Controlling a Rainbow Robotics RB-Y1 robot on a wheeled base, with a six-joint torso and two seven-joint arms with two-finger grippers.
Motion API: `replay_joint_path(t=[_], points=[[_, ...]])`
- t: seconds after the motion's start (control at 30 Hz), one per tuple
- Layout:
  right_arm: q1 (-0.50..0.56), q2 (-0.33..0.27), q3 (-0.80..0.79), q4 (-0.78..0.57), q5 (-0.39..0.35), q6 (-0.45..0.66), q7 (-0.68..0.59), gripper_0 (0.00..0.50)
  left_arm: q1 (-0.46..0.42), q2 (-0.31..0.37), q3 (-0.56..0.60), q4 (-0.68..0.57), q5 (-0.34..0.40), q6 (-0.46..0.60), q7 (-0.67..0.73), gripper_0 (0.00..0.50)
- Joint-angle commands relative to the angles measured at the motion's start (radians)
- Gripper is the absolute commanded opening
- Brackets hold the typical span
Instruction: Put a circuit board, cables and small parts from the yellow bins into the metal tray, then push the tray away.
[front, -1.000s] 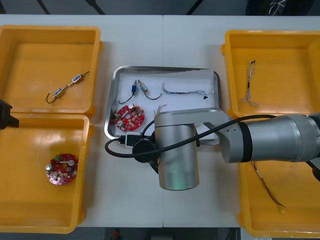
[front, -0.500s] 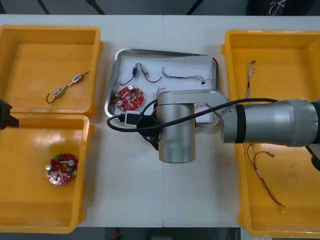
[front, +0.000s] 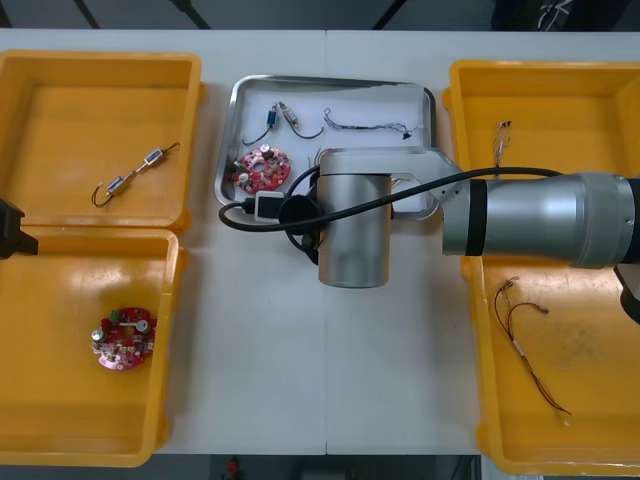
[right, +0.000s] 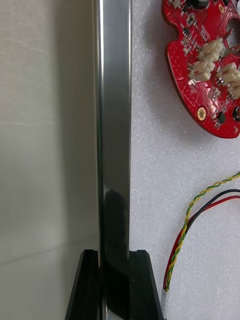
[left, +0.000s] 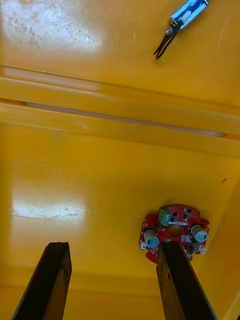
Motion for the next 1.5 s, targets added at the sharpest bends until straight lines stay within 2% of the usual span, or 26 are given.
replay_joint_path(t=[0.03,0.6,0.97,1.17,1.43,1.47,1.5], points=[[-0.074,0.013,0.005,0.051,0.013,-0.076,0.073,0.000,0.011,0.044,-0.007,-0.004,-0.010,-0.010,-0.043,0.500],[-0.105,0.013,0.007,0.267,0.042,-0.382,0.133,0.000,0.011,0.044,-0.007,-0.004,-0.010,-0.010,-0.043,0.500],[-0.108,0.019,0.007,0.371,0.123,-0.559,0.153,0.000,0.011,0.044,-0.007,-0.004,-0.010,-0.010,-0.043,0.500],[-0.108,0.019,0.007,0.393,0.141,-0.614,0.154,0.000,0.011,0.044,-0.007,-0.004,-0.010,-0.010,-0.043,0.500],[-0.108,0.019,0.005,0.393,0.154,-0.617,0.154,0.000,0.011,0.044,-0.007,-0.004,-0.010,-0.010,-0.043,0.500],[-0.108,0.019,0.007,0.393,0.154,-0.617,0.154,0.041,0.011,0.044,-0.007,-0.004,-0.010,-0.010,-0.043,0.500],[-0.108,0.019,0.007,0.393,0.154,-0.617,0.151,0.121,0.011,0.044,-0.007,-0.004,-0.010,-0.010,-0.043,0.500]])
